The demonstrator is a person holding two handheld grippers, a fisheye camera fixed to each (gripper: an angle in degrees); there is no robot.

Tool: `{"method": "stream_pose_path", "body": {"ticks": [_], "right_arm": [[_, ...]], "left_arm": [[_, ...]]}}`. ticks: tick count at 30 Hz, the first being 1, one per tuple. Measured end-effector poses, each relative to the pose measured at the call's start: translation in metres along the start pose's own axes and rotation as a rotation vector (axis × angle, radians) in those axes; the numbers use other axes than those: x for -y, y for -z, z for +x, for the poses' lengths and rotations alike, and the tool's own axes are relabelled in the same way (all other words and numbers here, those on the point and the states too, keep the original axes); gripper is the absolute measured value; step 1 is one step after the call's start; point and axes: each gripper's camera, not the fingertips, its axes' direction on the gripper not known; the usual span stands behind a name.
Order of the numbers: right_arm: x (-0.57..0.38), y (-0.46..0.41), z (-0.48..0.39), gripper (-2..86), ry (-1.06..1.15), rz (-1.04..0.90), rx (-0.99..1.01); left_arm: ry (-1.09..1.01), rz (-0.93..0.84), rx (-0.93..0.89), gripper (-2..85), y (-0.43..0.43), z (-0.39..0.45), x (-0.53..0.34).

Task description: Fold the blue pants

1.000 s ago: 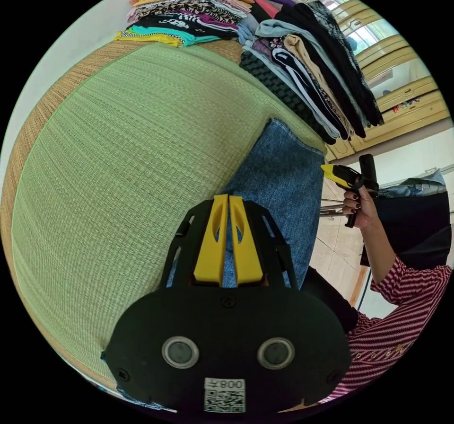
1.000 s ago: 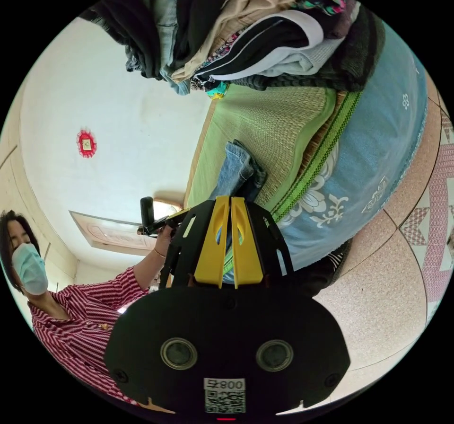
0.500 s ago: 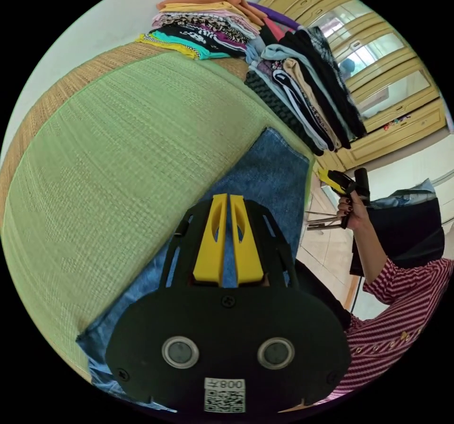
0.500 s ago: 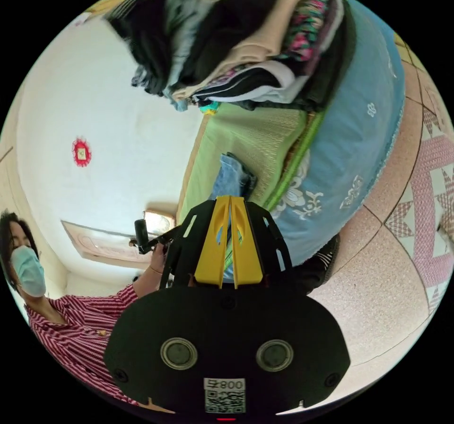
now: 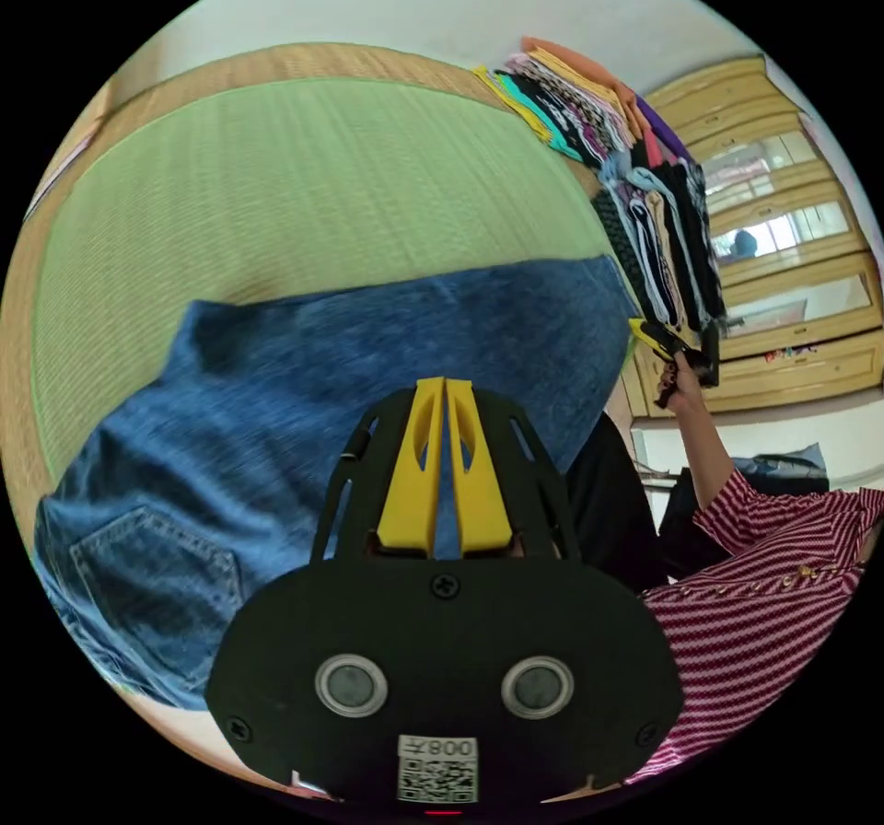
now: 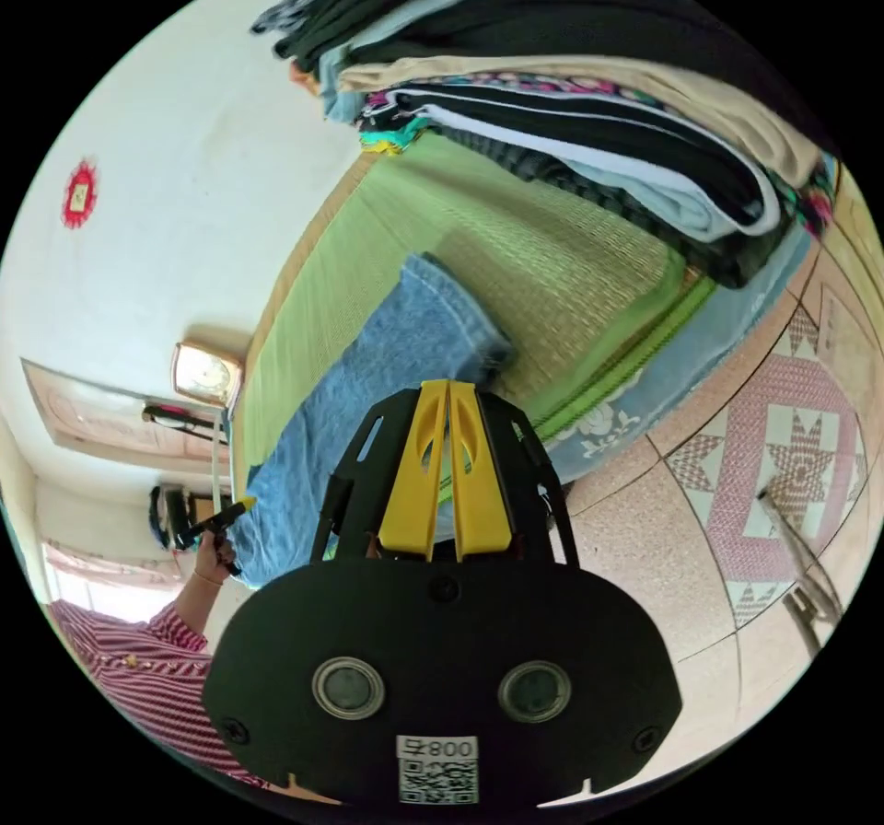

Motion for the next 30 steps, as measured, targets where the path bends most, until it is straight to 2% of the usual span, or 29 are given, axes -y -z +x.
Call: {"method": "stream_pose_path", "body": {"ticks": [3, 8, 17, 23, 30], "right_arm": [[0.021, -0.012, -0.076, 0.4, 0.153, -0.052, 0.106], [0.048, -0.114, -0.263, 2.3, 0.490, -0.367, 0.304], [0.067, -0.256, -0.510, 7.2, 0.867, -0.661, 0.291], [0.082, -0.300, -0.586, 8.4, 0.953, -0.752, 0.265], [0.100, -0.305, -0.622, 7.4, 0.966, -0.822, 0.258]], "left_arm": [[0.098, 0.065, 0.027, 1.4, 0.029, -0.034, -0.022], [0.166, 0.144, 0.041, 3.8, 0.062, -0.073, -0.044], [0.102, 0.124, 0.024, 7.7, 0.095, -0.118, -0.048], [0.084, 0.128, -0.016, 8.1, 0.114, -0.144, -0.067], [0.050, 0.134, -0.030, 8.2, 0.139, -0.170, -0.086]]}}
